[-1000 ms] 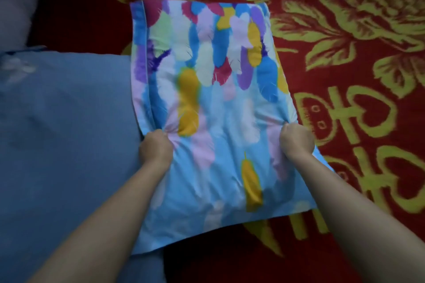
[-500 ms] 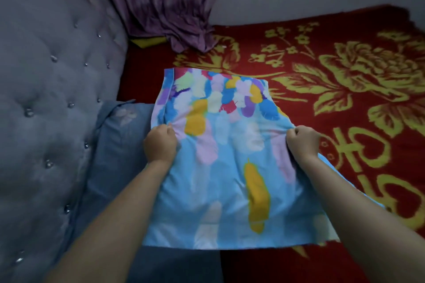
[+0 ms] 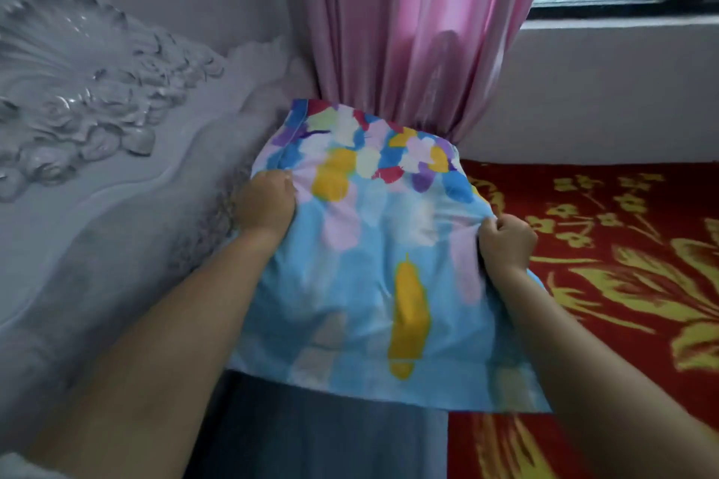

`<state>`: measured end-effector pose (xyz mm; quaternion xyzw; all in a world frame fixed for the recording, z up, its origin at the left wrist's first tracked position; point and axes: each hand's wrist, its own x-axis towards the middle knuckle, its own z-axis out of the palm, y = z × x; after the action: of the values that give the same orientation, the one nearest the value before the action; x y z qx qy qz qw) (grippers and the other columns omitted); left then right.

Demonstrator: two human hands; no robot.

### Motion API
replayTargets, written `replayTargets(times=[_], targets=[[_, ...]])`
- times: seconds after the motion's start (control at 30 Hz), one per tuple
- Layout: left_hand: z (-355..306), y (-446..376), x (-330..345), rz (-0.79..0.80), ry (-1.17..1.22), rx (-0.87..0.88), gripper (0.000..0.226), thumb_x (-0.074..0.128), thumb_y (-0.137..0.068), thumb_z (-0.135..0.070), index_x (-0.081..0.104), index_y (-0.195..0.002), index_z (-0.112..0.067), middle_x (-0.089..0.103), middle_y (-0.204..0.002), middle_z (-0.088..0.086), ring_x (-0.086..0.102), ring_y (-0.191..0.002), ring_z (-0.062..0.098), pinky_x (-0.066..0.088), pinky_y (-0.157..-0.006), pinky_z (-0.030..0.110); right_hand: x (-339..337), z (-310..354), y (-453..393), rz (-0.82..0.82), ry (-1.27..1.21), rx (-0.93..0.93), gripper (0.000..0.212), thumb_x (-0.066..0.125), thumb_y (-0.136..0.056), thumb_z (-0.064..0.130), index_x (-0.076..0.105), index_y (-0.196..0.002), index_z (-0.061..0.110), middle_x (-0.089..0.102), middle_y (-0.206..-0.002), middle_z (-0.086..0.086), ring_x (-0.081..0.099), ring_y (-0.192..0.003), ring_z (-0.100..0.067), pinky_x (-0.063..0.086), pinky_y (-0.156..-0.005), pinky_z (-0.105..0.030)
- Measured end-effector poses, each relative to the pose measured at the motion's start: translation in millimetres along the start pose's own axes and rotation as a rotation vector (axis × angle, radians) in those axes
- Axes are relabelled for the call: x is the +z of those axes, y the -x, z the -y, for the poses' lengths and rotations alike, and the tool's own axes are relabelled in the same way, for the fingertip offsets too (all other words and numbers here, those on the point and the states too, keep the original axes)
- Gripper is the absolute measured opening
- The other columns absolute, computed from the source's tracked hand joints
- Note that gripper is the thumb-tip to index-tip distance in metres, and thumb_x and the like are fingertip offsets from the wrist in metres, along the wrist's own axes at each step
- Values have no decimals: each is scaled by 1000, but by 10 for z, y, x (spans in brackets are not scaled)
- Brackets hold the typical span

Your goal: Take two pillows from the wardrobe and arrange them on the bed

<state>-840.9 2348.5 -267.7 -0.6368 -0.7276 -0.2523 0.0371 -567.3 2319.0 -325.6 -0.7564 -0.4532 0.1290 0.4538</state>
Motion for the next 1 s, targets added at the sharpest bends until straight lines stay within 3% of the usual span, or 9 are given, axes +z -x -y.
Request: replayTargets(times=[0.07,0.13,0.23,0.4,0.47,0.57,0.67,0.87,1.0], targets=[[87,-354,156,30,-95,9,31,45,-91,-1,52,-120,8,44,-135,33,54,-111,47,44,-95,49,361,188,-242,59,-38,-21,38,46,-91,6,55,-59,-11,62,-81,-38,56,-84,-44,28,-68,-41],[220,-336,437,137,-197,-46,53,49,-86,3,34,-137,0,18,-151,29,45,-122,47,40,-104,49,717,201,-221,253,-1,-3,35,39,-96,13,63,-91,-12,63,-106,-35,56,-103,-41,41,-81,-38],[371,231,1034,409,-261,-26,52,47,-88,-2,31,-138,-2,17,-152,24,38,-130,42,34,-112,45,1150,-125,188,566,110,-60,35,39,-97,18,60,-78,-2,63,-86,-30,58,-96,-34,40,-75,-37],[490,1059,1826,775,-273,-54,43,42,-94,-14,37,-136,-3,30,-148,17,34,-135,32,31,-113,42,1451,-910,744,834,396,-87,31,42,-95,21,62,-97,-2,63,-114,-27,56,-108,-36,45,-84,-36],[508,1280,2074,920,-248,-18,53,45,-95,-30,32,-139,-4,26,-150,19,26,-140,33,26,-117,47,1568,-1163,971,984,469,-117,31,41,-96,25,56,-109,1,52,-129,-23,46,-123,-33,41,-94,-36],[633,1682,2363,1117,-241,-52,83,46,-89,-52,7,-149,-9,-2,-159,15,0,-147,30,10,-120,52,1745,-1542,1510,1158,556,-186,55,38,-95,41,25,-142,15,9,-157,-8,6,-144,-30,16,-114,-53],[824,1987,2558,1033,-218,-37,86,43,-89,-54,-2,-149,-14,-13,-159,9,-12,-147,23,1,-119,50,1843,-1847,1815,1079,587,-238,59,33,-97,42,8,-146,21,-6,-159,-4,-7,-145,-25,0,-116,-54],[987,2408,2714,533,-140,26,59,37,-97,-33,19,-147,-9,17,-158,8,13,-147,17,11,-121,36,1764,-2099,1759,946,381,-307,47,35,-99,18,21,-144,15,11,-157,-5,7,-146,-23,7,-118,-40],[994,2473,2746,497,-106,8,56,34,-98,-28,18,-148,-9,16,-159,7,12,-147,17,9,-121,36,1577,-2227,1837,901,400,-327,46,34,-99,16,22,-144,14,13,-157,-5,8,-146,-22,6,-118,-34]])
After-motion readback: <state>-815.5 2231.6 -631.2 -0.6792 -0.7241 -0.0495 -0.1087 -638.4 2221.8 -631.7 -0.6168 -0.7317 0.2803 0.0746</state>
